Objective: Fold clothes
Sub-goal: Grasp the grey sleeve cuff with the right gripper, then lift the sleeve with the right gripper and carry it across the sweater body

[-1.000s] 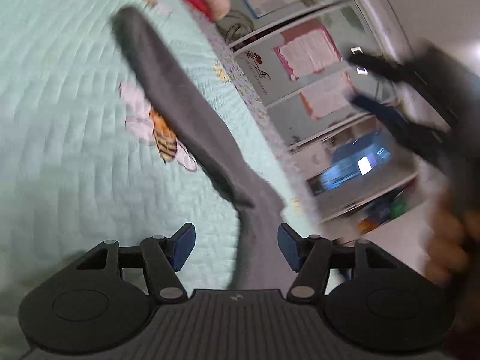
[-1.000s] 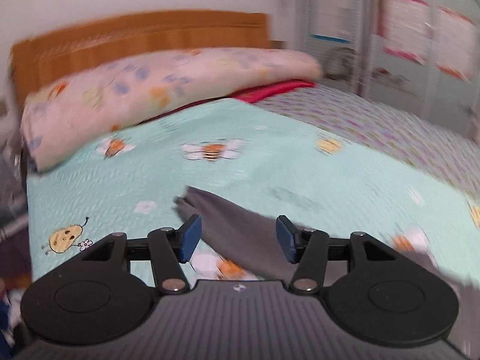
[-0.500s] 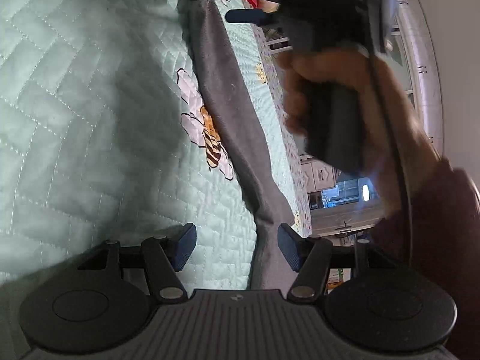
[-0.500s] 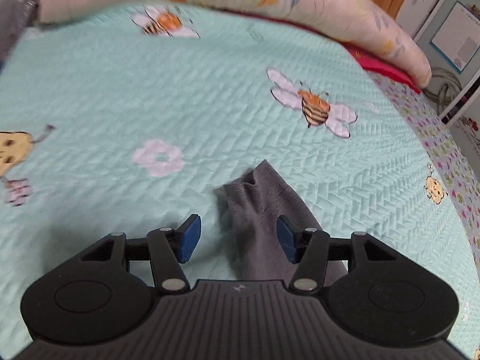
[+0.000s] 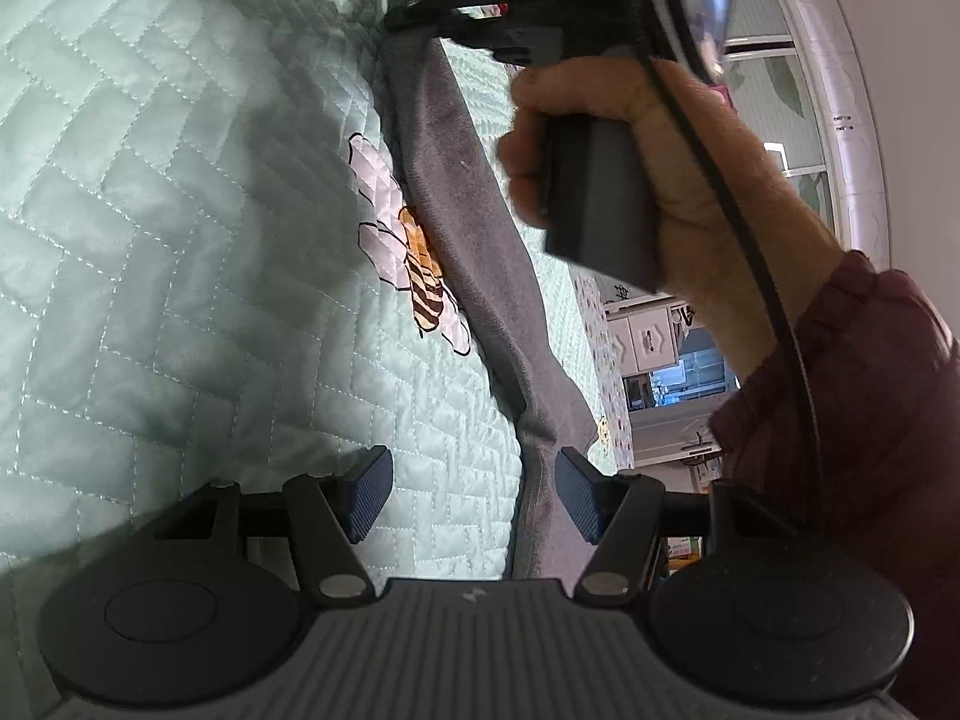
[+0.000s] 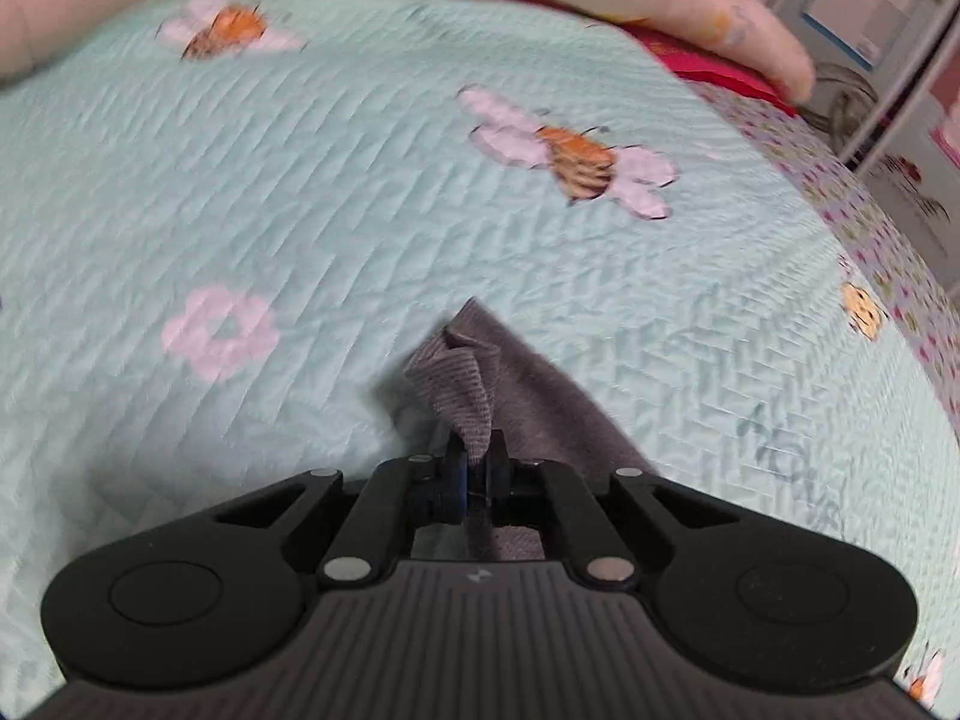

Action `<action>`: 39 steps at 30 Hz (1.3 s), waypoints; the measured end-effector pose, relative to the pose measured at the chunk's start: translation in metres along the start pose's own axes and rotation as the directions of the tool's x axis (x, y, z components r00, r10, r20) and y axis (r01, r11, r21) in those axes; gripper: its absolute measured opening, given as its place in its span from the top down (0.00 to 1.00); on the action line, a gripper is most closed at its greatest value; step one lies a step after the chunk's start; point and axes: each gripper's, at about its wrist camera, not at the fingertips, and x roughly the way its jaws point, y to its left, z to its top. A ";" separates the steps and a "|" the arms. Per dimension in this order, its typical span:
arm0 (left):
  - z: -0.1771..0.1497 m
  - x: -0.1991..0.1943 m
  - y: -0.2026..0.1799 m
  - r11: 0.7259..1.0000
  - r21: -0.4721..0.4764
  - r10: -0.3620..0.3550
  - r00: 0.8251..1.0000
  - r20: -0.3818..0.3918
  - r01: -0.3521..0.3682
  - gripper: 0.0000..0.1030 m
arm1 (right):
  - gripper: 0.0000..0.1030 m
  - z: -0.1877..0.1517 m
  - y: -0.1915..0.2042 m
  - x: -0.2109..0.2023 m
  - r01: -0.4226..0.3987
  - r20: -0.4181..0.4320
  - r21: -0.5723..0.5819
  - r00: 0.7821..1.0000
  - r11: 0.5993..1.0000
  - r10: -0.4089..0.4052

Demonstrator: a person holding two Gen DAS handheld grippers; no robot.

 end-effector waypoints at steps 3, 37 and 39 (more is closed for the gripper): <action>0.005 0.003 0.003 1.000 0.008 -0.001 1.000 -0.006 0.001 0.39 | 0.97 0.002 -0.018 -0.017 -0.025 0.048 0.085 0.999 0.996 0.021; -0.049 0.061 -0.039 0.921 0.386 0.105 0.928 -0.359 0.045 0.39 | 0.96 -0.181 -0.269 -0.293 -0.240 0.421 0.751 0.891 0.615 -0.167; -0.053 0.063 -0.041 0.915 0.402 0.116 0.923 -0.366 0.044 0.41 | 0.96 -0.190 -0.273 -0.296 -0.227 0.419 0.755 0.888 0.615 -0.187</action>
